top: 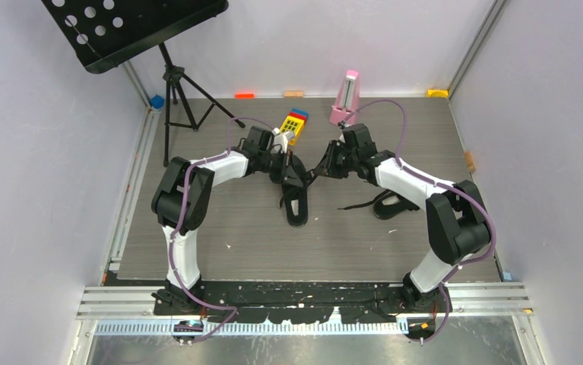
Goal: Tie the shoes
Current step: Wrap the shoelace around the shoelace.
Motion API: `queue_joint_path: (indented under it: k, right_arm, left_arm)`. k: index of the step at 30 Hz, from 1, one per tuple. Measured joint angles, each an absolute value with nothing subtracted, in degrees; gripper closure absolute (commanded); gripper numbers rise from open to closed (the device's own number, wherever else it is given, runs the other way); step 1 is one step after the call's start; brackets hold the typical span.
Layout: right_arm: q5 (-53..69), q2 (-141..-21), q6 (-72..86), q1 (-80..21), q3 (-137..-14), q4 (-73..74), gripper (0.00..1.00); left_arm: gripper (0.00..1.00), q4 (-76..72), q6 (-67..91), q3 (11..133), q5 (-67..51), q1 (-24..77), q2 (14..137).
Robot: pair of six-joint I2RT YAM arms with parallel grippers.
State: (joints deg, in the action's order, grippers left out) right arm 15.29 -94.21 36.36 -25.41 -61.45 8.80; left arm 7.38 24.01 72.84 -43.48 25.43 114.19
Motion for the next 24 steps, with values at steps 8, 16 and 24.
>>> queue_joint_path:
  k: [8,16,24]
  right_arm:
    - [16.1,-96.4,35.2,-25.6,-63.3,9.1,0.81]
    - [16.6,-98.8,34.2,-25.6,-63.5,9.4,0.81]
    - [17.3,-99.1,33.4,-25.6,-64.0,9.5,0.77]
  left_arm:
    - [1.00,7.4,24.0,72.8,-43.5,25.4,114.2]
    - [1.00,7.4,24.0,72.8,-43.5,25.4,114.2]
    - [1.00,7.4,24.0,72.8,-43.5,25.4,114.2]
